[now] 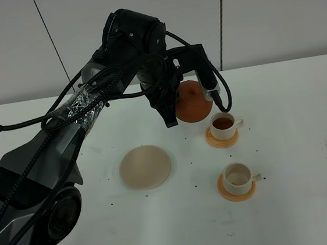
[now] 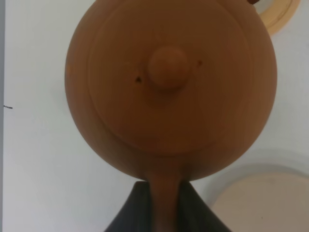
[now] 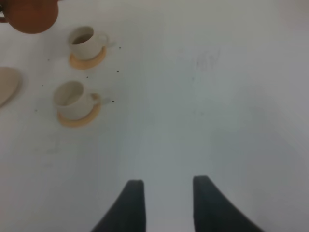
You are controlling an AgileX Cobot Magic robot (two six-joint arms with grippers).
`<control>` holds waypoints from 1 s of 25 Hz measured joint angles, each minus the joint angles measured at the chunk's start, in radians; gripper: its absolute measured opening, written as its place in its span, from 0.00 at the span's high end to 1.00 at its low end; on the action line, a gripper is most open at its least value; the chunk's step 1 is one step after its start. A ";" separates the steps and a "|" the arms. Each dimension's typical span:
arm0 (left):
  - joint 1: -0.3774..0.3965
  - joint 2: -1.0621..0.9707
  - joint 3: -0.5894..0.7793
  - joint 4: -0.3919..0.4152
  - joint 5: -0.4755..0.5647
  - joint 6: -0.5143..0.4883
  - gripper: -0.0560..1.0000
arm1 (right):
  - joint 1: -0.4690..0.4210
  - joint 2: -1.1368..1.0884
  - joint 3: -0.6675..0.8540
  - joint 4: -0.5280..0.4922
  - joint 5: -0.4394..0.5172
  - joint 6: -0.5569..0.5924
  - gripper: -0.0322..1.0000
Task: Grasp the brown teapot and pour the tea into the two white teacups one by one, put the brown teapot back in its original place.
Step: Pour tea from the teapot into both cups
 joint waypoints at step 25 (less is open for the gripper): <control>-0.001 -0.028 0.000 -0.190 0.001 0.029 0.79 | 0.000 0.000 0.000 0.000 0.000 0.000 0.73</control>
